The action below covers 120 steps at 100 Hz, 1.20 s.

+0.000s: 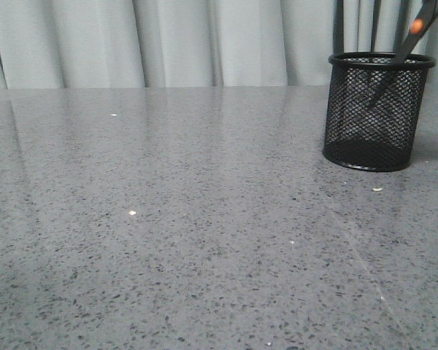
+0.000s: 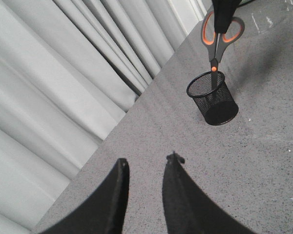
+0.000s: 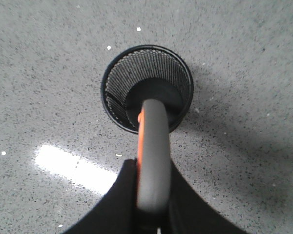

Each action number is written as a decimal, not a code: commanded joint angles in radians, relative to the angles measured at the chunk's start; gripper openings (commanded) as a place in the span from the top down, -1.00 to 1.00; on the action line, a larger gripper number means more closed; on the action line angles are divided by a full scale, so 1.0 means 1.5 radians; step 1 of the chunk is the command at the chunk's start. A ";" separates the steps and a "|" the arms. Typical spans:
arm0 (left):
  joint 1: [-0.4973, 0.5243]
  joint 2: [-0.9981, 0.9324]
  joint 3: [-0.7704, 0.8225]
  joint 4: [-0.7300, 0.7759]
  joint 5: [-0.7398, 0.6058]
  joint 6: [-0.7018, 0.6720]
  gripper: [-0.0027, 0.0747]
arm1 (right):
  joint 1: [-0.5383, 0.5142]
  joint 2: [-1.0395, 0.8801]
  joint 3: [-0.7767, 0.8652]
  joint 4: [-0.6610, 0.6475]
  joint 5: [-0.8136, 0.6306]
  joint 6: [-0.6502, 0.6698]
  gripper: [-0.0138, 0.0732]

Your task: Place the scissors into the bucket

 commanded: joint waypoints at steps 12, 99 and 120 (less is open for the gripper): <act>-0.004 0.006 -0.004 -0.009 -0.058 -0.008 0.54 | 0.000 0.041 -0.016 0.007 0.011 0.001 0.83; -0.004 0.006 0.000 -0.026 -0.069 -0.010 0.54 | 0.000 0.055 -0.118 0.012 -0.005 0.001 -0.48; -0.004 0.006 0.040 -0.026 -0.195 -0.101 0.54 | 0.000 -0.022 -0.136 0.060 -0.007 0.001 0.57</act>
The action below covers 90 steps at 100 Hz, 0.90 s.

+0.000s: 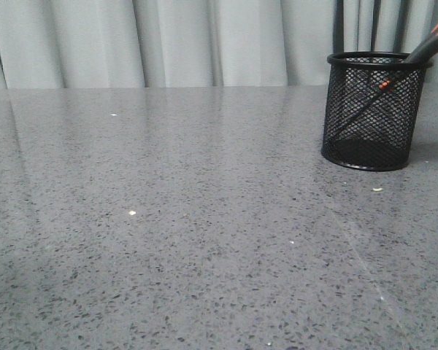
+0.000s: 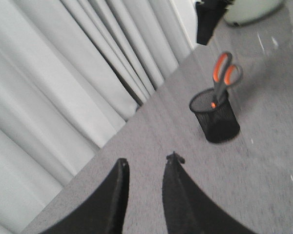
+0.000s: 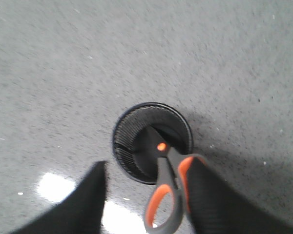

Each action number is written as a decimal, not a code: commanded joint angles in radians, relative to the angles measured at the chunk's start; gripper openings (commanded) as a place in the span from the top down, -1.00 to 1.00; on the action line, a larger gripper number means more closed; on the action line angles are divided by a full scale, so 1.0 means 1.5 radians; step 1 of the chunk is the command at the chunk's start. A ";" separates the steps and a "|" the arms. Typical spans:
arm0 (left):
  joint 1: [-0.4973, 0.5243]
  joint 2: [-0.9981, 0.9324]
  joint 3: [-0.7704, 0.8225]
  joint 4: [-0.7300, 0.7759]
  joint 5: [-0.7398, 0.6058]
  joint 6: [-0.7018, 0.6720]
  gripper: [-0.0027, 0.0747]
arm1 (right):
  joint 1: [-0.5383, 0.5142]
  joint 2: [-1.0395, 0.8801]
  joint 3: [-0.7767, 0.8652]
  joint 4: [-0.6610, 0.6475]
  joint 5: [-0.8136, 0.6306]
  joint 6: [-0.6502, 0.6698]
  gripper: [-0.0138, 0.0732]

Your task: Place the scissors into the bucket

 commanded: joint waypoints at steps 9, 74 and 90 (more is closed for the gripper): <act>-0.004 0.006 0.034 -0.014 -0.174 -0.100 0.54 | 0.000 -0.121 0.009 0.026 -0.035 -0.016 0.82; -0.004 0.006 0.282 -0.047 -0.454 -0.220 0.98 | 0.000 -0.751 0.716 0.009 -0.556 -0.099 0.79; -0.004 0.006 0.298 -0.047 -0.455 -0.220 0.98 | 0.000 -0.810 0.753 0.004 -0.603 -0.099 0.79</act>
